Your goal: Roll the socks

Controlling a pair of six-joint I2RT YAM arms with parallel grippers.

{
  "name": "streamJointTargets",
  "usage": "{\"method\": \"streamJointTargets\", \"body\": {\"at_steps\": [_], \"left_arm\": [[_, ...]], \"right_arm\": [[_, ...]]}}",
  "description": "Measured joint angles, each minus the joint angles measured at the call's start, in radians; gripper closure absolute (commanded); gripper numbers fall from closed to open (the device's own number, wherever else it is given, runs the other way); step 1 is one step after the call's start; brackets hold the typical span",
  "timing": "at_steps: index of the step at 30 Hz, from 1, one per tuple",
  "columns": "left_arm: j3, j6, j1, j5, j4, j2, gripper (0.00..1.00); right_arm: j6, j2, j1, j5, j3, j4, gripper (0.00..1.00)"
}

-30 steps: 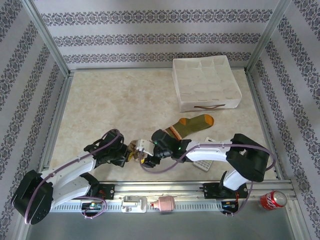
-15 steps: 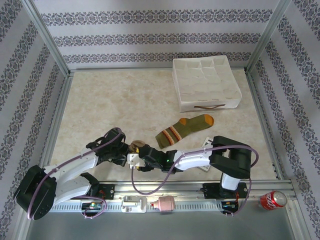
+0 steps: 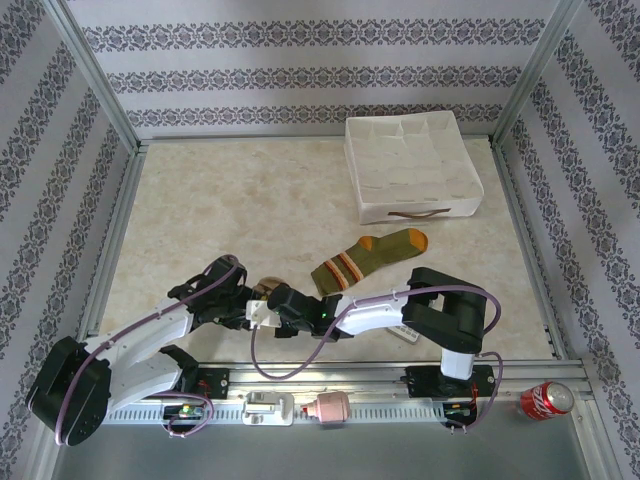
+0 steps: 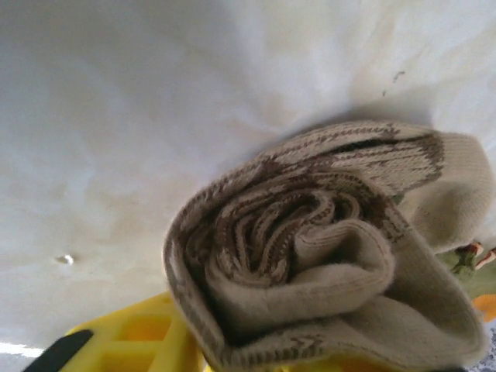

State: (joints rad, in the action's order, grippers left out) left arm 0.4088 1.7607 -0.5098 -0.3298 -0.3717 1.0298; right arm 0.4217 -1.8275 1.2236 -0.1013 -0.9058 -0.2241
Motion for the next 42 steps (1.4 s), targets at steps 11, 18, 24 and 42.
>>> {"method": "streamJointTargets", "body": {"at_steps": [11, 18, 24, 42], "left_arm": [[-0.011, -0.029, 0.151, -0.014, -0.019, -0.098, 0.22], [-0.009, -0.082, 0.203, -0.01, -0.034, -0.145, 0.24], [-0.009, -0.142, 0.204, -0.011, -0.014, -0.137, 0.25], [0.002, -0.223, 0.168, -0.044, 0.188, 0.099, 0.29]], "right_arm": [[-0.144, -0.034, -0.152, 0.291, -0.074, 0.073, 1.0], [-0.235, -0.072, -0.239, 0.488, -0.138, 0.14, 1.0], [-0.316, -0.114, -0.302, 0.639, -0.19, 0.188, 1.0], [-0.484, -0.225, -0.409, 0.94, -0.284, 0.244, 1.0]]}}
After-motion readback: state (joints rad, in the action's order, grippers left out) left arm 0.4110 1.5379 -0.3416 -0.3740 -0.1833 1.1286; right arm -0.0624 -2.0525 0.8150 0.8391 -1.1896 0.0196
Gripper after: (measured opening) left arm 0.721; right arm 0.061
